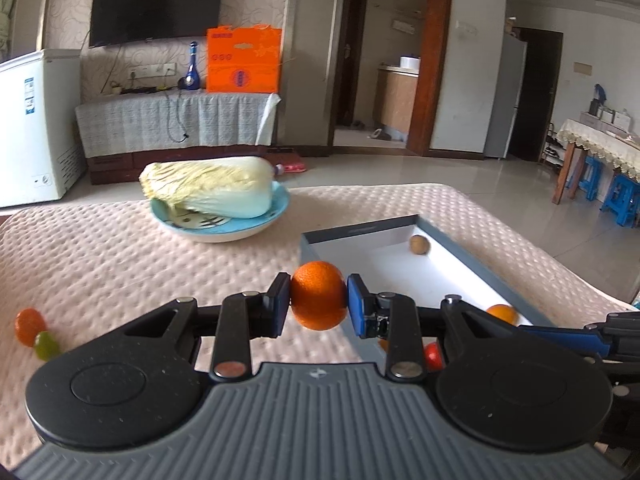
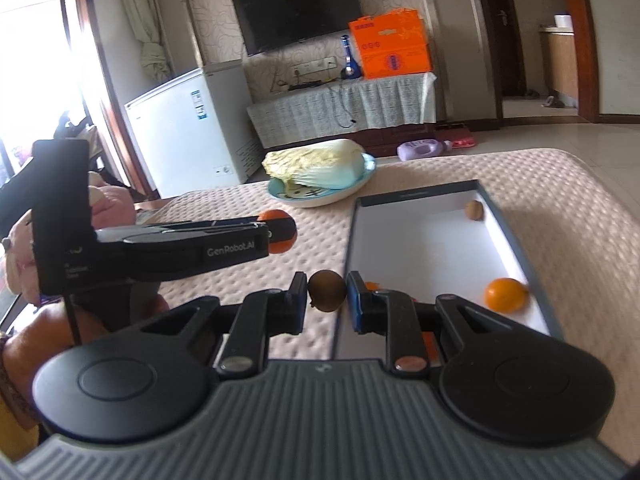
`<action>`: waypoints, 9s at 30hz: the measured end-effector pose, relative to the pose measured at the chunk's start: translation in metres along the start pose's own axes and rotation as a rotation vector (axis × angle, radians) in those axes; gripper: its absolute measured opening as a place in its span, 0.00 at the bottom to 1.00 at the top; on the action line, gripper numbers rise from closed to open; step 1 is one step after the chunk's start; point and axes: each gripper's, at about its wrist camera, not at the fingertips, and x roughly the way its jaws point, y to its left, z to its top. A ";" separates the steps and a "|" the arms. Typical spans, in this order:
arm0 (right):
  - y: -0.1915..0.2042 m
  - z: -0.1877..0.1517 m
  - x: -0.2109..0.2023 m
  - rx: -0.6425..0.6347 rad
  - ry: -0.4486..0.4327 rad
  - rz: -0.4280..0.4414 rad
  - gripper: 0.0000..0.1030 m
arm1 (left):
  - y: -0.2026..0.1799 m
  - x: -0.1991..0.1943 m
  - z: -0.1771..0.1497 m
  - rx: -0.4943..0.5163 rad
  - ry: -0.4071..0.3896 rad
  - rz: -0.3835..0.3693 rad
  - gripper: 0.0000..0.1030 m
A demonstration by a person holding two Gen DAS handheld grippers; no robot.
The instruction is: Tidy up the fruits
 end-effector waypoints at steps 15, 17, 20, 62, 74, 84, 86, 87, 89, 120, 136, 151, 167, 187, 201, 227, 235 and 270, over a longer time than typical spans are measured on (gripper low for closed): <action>-0.041 -0.006 -0.017 0.069 0.008 -0.080 0.24 | -0.049 0.024 0.005 0.032 0.000 -0.087 0.35; -0.044 -0.007 -0.017 0.070 0.013 -0.084 0.24 | -0.056 0.029 0.006 0.033 0.000 -0.098 0.35; -0.049 -0.007 -0.018 0.076 0.016 -0.091 0.24 | -0.066 0.038 0.008 0.032 0.000 -0.115 0.35; -0.063 -0.006 0.007 0.161 0.001 -0.140 0.24 | -0.074 0.034 0.021 0.021 -0.102 -0.122 0.64; -0.056 -0.008 0.044 0.177 0.048 -0.204 0.24 | -0.050 -0.066 0.003 0.046 -0.139 -0.090 0.64; -0.043 -0.008 0.057 0.170 0.047 -0.205 0.24 | -0.026 -0.108 -0.028 0.047 -0.087 -0.043 0.67; -0.041 -0.009 0.061 0.160 0.054 -0.218 0.24 | -0.021 -0.108 -0.030 0.041 -0.076 -0.036 0.67; -0.040 -0.010 0.062 0.155 0.061 -0.228 0.24 | -0.019 -0.108 -0.030 0.036 -0.075 -0.034 0.67; -0.039 -0.010 0.065 0.153 0.069 -0.237 0.24 | -0.015 -0.105 -0.030 0.030 -0.074 -0.031 0.67; 0.008 0.001 0.064 0.008 -0.097 -0.268 0.26 | 0.110 -0.079 -0.021 -0.150 0.022 0.219 0.69; 0.143 -0.017 0.135 -0.325 0.069 0.168 0.27 | 0.232 -0.075 -0.031 -0.298 -0.007 0.406 0.69; 0.209 -0.027 0.225 -0.483 0.107 0.213 0.42 | 0.261 -0.016 -0.042 -0.273 0.083 0.311 0.68; 0.182 -0.023 0.207 -0.360 0.200 0.145 0.29 | 0.243 0.003 -0.046 -0.276 0.136 0.276 0.38; 0.054 -0.002 0.040 -0.216 0.075 -0.179 0.29 | 0.037 -0.017 0.004 -0.088 0.028 -0.007 0.38; -0.031 -0.019 0.032 -0.196 0.158 -0.260 0.55 | -0.090 0.028 0.001 0.019 0.073 -0.118 0.52; -0.031 -0.057 -0.063 -0.032 0.156 -0.358 0.64 | -0.102 -0.117 -0.063 0.065 0.100 -0.004 0.78; -0.049 -0.056 -0.074 0.031 0.128 -0.414 0.64 | -0.117 -0.133 -0.078 0.144 0.100 -0.007 0.78; -0.053 -0.053 -0.074 0.053 0.105 -0.396 0.64 | -0.146 -0.132 -0.091 0.249 0.075 -0.077 0.82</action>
